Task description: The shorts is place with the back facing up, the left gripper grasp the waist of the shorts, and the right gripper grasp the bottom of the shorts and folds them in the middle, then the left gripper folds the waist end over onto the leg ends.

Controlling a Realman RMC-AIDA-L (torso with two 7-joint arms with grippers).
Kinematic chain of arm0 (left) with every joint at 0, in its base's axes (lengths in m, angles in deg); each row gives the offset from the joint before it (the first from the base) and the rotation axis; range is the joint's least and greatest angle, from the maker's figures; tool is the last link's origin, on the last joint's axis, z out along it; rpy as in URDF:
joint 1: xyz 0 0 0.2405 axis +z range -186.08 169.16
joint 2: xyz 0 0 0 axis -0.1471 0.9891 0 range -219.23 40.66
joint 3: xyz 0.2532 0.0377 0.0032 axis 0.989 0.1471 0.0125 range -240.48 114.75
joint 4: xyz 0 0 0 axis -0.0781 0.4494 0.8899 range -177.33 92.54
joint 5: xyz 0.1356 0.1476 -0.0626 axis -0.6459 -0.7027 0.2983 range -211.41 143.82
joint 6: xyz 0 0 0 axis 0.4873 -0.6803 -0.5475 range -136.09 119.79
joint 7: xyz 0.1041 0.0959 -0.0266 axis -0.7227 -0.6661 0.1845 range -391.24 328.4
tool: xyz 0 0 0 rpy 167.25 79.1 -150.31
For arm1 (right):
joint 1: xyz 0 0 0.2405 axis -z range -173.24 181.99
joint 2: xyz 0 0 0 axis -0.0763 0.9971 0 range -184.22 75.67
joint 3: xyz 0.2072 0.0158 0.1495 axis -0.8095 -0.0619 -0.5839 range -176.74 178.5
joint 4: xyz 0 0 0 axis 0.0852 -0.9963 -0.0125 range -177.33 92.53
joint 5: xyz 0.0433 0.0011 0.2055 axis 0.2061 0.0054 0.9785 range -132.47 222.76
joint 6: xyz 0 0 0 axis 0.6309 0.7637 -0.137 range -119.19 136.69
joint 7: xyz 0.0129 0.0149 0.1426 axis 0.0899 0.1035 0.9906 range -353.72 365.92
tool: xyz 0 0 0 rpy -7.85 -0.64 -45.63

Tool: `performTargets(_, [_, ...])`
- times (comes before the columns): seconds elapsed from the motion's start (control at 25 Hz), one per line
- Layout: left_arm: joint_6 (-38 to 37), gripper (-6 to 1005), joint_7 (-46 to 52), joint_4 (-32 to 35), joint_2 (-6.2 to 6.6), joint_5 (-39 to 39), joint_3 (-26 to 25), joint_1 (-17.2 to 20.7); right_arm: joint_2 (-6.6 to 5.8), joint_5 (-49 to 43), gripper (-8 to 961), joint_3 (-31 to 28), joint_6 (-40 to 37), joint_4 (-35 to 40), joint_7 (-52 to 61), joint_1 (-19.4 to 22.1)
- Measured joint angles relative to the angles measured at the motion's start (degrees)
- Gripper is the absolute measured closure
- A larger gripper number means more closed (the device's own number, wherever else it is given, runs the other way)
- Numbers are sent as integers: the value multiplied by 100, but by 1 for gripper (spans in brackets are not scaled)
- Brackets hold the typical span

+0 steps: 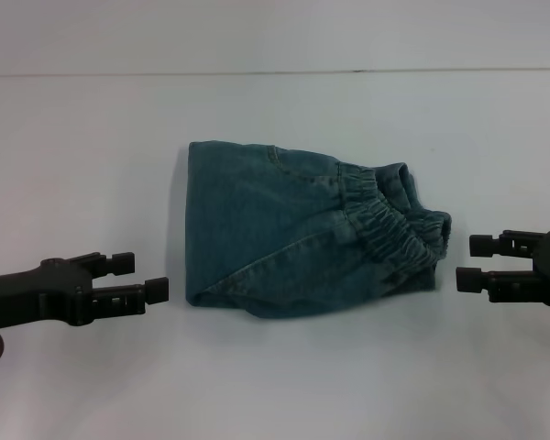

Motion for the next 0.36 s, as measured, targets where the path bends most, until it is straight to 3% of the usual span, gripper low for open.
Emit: performTargets(0.36, [-33,50,13,0,-1,-5,-4,-7,0,-7,86,2,-2,1,11,-12])
